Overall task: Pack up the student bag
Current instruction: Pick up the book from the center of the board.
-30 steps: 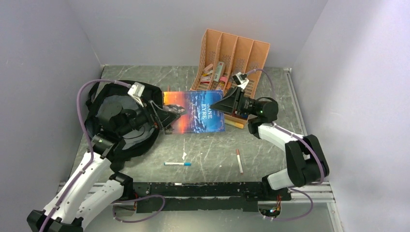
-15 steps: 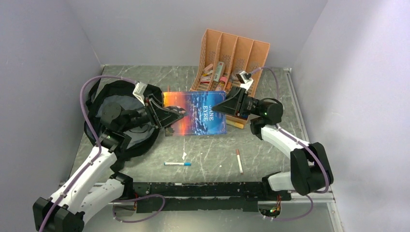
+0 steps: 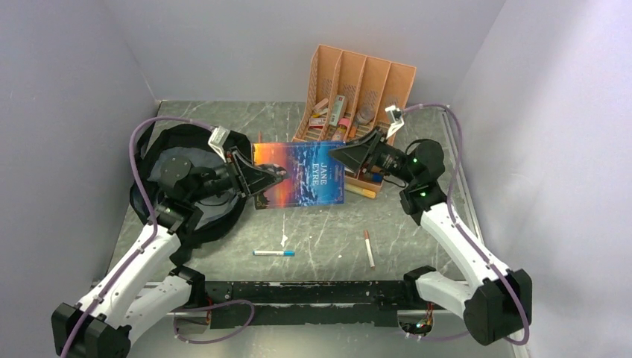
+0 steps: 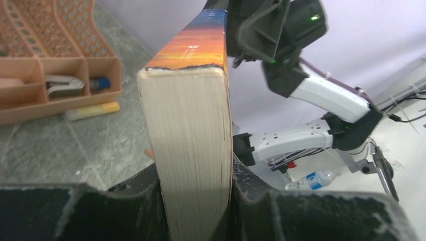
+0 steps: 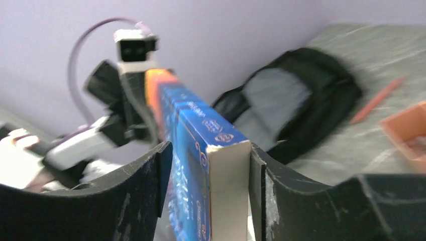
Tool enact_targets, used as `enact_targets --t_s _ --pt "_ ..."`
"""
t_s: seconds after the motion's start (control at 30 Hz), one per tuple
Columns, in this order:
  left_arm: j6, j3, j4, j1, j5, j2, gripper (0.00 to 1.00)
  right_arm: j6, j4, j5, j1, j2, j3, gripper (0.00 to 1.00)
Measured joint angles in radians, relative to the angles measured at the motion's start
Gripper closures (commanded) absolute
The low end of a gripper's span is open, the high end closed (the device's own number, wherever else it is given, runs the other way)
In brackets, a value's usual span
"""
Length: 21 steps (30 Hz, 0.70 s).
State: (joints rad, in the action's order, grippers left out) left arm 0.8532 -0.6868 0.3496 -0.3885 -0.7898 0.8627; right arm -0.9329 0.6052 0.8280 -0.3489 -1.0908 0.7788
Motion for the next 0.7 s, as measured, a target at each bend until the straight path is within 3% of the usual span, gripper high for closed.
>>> enact_targets --t_s 0.23,0.5,0.7 --pt "-0.124 -0.072 -0.306 0.002 0.12 0.0 0.95 0.24 -0.295 -0.333 0.007 0.078 0.01 0.19" --pt "-0.261 -0.294 -0.726 0.006 0.486 -0.026 0.95 0.336 -0.324 -0.592 -0.029 0.06 -0.092 0.2" --pt "-0.329 -0.483 -0.952 0.006 0.806 -0.077 0.95 0.483 -0.249 -0.66 -0.251 -0.129 -0.052 0.24"
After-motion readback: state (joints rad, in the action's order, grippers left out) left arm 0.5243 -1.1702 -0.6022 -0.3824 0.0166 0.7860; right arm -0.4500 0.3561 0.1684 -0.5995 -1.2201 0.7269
